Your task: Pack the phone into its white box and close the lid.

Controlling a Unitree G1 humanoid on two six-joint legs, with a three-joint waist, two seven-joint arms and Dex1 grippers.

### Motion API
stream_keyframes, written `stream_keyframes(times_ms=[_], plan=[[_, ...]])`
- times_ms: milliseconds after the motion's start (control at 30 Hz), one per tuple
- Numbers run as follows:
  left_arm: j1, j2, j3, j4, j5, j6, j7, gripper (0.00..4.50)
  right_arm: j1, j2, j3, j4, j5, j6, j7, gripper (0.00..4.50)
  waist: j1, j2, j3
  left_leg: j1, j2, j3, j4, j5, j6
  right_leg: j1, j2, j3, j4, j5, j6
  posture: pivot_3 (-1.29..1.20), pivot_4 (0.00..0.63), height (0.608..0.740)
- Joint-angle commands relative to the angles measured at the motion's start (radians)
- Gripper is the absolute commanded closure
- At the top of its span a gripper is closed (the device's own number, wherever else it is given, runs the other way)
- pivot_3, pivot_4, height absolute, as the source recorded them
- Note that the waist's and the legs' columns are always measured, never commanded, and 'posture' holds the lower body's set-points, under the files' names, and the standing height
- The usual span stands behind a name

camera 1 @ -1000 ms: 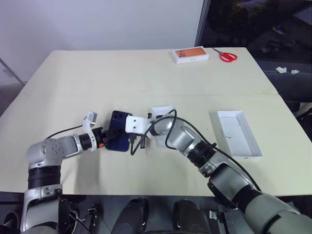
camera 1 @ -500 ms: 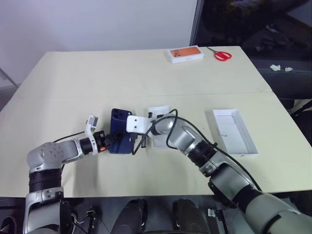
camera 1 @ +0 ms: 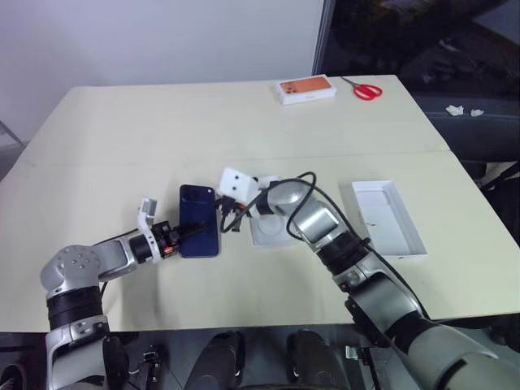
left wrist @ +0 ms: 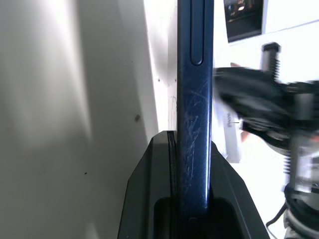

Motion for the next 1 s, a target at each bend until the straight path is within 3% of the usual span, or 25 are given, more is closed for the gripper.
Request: stream_keyframes(times_ms=[33,133,267,400,533,1000], plan=[[0.007,-0.010,0.080,0.009,-0.058,0.040,0.026,4.34,0.010,0.007,-0.120,-0.126,0.158,0.092,0.044,4.50,0.002,-0.001,0.000,0.000,0.000,0.000,0.000,0.000,0.000,0.000,0.000,0.000,0.000,0.000,0.000,0.00,0.150,0.740],[0.012,-0.025,0.118,-0.009,-0.091,0.043,0.038,4.50,0.035,-0.026,-0.156,-0.198,0.217,0.129,0.067,3.60,0.003,-0.002,0.001,-0.001,0.000,0.000,0.000,0.000,0.000,-0.001,0.000,0.000,0.000,0.000,0.000,0.00,0.150,0.740],[-0.010,-0.054,0.157,-0.008,-0.120,0.047,0.082,4.50,0.095,-0.161,-0.058,-0.286,0.200,0.115,0.184,1.67,0.005,-0.003,0.001,-0.004,0.000,0.000,0.000,0.000,0.000,-0.003,0.000,0.000,0.000,0.000,0.000,0.00,0.150,0.740],[-0.023,-0.067,0.166,-0.021,-0.135,0.042,0.115,4.50,0.154,-0.333,-0.004,-0.364,0.202,0.091,0.318,1.67,0.008,-0.003,0.002,-0.013,0.000,0.000,0.004,0.000,0.000,-0.009,-0.001,-0.001,0.001,0.000,0.000,0.00,0.150,0.740],[-0.022,-0.070,0.164,-0.024,-0.144,0.036,0.134,4.50,0.190,-0.430,0.040,-0.392,0.182,0.047,0.372,1.67,0.007,-0.005,0.003,-0.015,0.000,0.000,0.005,0.000,-0.001,-0.009,-0.001,-0.001,0.002,0.000,0.000,0.00,0.150,0.740],[-0.016,-0.102,0.141,-0.051,-0.154,0.012,0.179,4.50,0.180,-0.501,0.051,-0.277,0.093,-0.061,0.370,1.67,0.012,-0.007,0.004,-0.015,0.001,0.000,0.005,0.001,-0.001,-0.009,-0.001,-0.002,0.001,0.000,0.000,0.00,0.150,0.740]])
